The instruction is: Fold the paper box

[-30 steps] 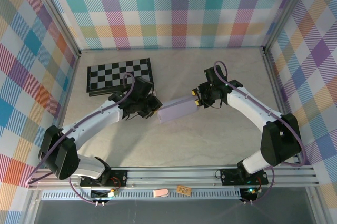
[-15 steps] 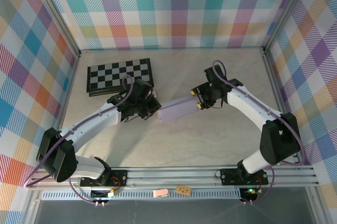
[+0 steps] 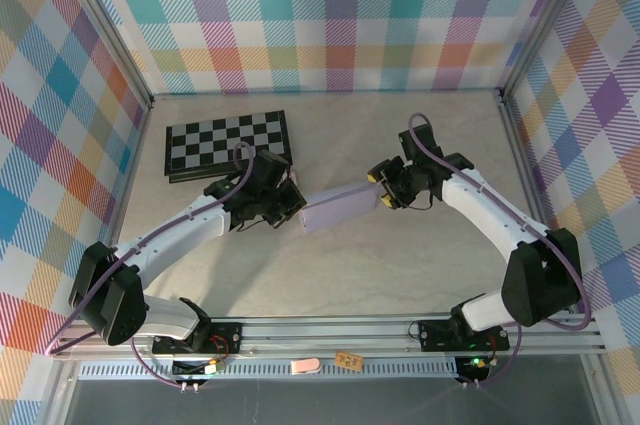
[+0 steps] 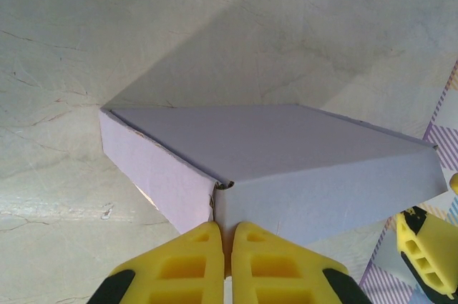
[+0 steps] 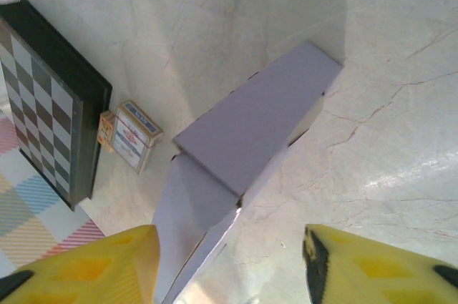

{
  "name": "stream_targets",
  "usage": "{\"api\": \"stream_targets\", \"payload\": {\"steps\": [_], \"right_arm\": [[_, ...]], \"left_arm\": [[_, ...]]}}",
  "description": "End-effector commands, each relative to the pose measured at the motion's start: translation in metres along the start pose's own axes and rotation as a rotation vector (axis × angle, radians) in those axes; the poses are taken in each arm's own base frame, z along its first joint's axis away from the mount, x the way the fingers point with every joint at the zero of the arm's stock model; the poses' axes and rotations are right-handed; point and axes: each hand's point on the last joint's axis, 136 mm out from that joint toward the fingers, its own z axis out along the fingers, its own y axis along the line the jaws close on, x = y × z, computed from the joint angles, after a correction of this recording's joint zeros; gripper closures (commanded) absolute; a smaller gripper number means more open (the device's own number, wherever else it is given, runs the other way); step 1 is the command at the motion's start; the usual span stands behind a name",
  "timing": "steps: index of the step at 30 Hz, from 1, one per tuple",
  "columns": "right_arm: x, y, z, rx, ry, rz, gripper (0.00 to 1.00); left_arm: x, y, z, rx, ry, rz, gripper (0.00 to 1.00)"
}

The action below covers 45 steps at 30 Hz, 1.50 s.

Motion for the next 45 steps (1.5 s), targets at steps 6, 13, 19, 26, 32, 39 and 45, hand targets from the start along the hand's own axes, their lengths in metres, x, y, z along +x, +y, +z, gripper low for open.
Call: {"api": "stream_targets", "payload": {"steps": [6, 13, 19, 26, 32, 39, 45], "right_arm": [[-0.003, -0.012, -0.003, -0.001, -0.009, 0.014, 0.61], [-0.002, -0.035, 0.007, 0.063, -0.006, 0.022, 0.72], [0.006, -0.078, 0.022, 0.225, 0.044, 0.058, 0.78], [0.008, -0.126, 0.033, 0.399, 0.045, 0.125, 0.78], [0.009, -0.136, 0.037, 0.505, 0.079, 0.134, 0.79], [0.011, -0.140, 0.036, 0.506, 0.074, 0.159, 0.82], [0.012, -0.137, 0.034, 0.499, 0.080, 0.153, 0.83]], "left_arm": [[0.012, 0.053, 0.017, -0.185, 0.050, -0.014, 0.93], [0.012, 0.053, 0.020, -0.187, 0.055, -0.014, 0.93], [0.012, 0.054, 0.022, -0.189, 0.058, -0.012, 0.93], [0.016, 0.063, 0.026, -0.217, 0.077, -0.016, 0.92], [0.025, 0.087, 0.032, -0.308, 0.121, -0.023, 0.85], [0.030, 0.102, 0.039, -0.326, 0.144, -0.044, 0.85], [0.034, 0.103, 0.042, -0.329, 0.168, -0.036, 0.94]]}}
